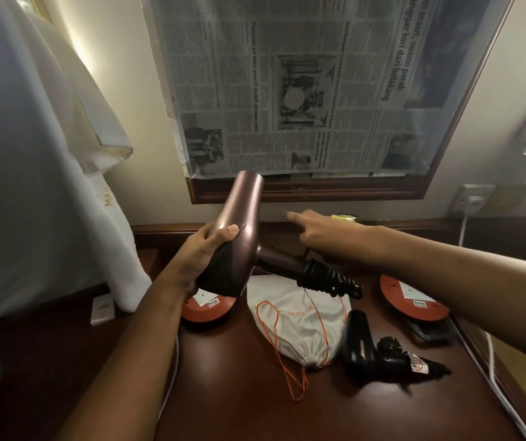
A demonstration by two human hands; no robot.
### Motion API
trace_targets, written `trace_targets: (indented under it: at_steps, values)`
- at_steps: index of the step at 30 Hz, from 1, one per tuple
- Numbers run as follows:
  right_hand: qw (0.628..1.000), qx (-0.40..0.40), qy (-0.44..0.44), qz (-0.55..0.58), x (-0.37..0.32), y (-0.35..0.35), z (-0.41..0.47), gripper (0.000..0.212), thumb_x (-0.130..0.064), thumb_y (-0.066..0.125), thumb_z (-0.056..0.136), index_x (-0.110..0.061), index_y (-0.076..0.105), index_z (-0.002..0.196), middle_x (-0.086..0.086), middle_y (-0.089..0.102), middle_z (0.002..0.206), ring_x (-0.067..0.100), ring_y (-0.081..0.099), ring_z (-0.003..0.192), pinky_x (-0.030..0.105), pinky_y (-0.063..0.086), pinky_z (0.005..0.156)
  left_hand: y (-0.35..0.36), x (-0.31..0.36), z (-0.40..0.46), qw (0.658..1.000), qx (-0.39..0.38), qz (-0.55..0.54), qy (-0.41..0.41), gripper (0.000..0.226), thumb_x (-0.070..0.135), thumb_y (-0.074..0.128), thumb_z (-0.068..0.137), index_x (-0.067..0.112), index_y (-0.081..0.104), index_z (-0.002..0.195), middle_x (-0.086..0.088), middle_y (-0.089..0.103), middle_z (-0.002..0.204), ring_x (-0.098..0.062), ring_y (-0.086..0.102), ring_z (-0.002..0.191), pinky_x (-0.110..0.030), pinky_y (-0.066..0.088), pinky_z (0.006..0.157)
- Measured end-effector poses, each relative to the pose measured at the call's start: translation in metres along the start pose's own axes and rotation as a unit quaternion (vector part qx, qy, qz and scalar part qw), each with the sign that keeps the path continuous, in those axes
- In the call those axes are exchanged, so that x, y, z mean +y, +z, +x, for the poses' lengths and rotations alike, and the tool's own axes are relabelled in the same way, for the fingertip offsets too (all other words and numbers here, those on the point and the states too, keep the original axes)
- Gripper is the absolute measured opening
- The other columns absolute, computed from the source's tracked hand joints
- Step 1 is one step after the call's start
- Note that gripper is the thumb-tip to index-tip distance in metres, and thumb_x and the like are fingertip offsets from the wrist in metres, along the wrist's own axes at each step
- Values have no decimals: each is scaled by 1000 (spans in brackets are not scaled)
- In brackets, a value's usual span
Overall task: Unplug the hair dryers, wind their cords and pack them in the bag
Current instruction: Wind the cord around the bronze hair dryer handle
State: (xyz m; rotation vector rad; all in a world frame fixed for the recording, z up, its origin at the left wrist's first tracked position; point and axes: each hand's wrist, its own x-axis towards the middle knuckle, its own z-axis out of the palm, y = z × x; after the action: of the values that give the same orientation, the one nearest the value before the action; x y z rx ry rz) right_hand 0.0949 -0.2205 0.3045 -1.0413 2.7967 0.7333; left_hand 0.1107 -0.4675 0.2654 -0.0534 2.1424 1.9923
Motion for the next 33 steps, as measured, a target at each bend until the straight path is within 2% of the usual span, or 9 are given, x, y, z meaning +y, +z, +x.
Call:
trace_targets:
  at_steps: [1, 3, 6, 9, 14, 19, 22, 28, 33]
  values:
    - [999, 7, 9, -33, 3, 1, 0, 27, -5, 46, 93, 0, 61, 115, 22, 11, 157, 33, 20, 142, 37, 25, 114, -1, -1, -1, 1000, -1, -8, 0, 97, 62, 74, 48, 21, 50, 132, -14, 59, 119, -33, 63, 103, -38, 54, 76]
    - [996, 33, 19, -81, 11, 3, 1, 29, -10, 45, 95, -9, 57, 122, 16, 36, 149, 30, 18, 144, 49, 11, 117, -4, -1, -2, 1000, -3, -21, -2, 95, 61, 74, 48, 21, 50, 132, -15, 59, 120, -34, 62, 105, -42, 54, 81]
    - [992, 85, 33, -82, 21, 9, 0, 25, -10, 48, 94, -14, 56, 118, 7, 61, 116, 29, 46, 127, 62, 16, 111, -7, -3, -2, 999, -7, -42, -10, 97, 61, 75, 48, 21, 49, 133, -16, 58, 122, -35, 61, 107, -43, 54, 81]
    - [987, 146, 47, -37, 28, 1, -3, 19, -18, 57, 89, -8, 62, 104, 13, 60, 103, 33, 60, 99, 50, 42, 93, -7, -5, -4, 999, -1, -50, -12, 96, 61, 74, 49, 20, 48, 132, -16, 59, 121, -35, 61, 107, -42, 54, 79]
    - [992, 96, 79, -35, 36, -17, -3, 32, -35, 48, 94, -13, 57, 115, 7, 54, 118, 26, 54, 108, 37, 44, 82, -5, -11, -8, 996, 29, -84, -26, 68, 47, 74, 69, 16, 52, 125, -14, 63, 111, -31, 64, 97, -38, 54, 76]
    - [996, 34, 84, -20, 36, -28, 1, 26, -36, 52, 94, -17, 56, 112, 6, 64, 108, 28, 61, 102, 34, 42, 68, -1, -18, -7, 994, 54, -95, -24, 55, 42, 64, 81, 17, 49, 128, -13, 60, 115, -32, 61, 101, -42, 53, 84]
    - [998, 20, 64, 13, 31, -33, 3, 18, -29, 54, 94, -17, 61, 105, 6, 64, 102, 28, 61, 97, 33, 44, 65, 3, -20, -8, 993, 63, -96, -26, 55, 41, 64, 83, 18, 48, 129, -13, 60, 114, -33, 61, 103, -47, 52, 90]
    - [994, -2, 76, 80, 19, -37, 5, 18, -33, 56, 93, -18, 66, 95, 4, 65, 94, 25, 62, 90, 32, 45, 65, 15, -25, -8, 989, 118, -86, -11, 61, 42, 63, 85, 18, 43, 138, -12, 55, 122, -28, 58, 102, -35, 50, 72]
    - [979, -3, 134, 155, 3, -37, 7, 29, -35, 54, 94, -10, 65, 104, 7, 65, 100, 26, 61, 88, 33, 48, 71, 25, -28, -7, 979, 171, -110, 25, 56, 37, 65, 85, 17, 46, 134, -7, 59, 113, -20, 61, 93, -34, 52, 76]
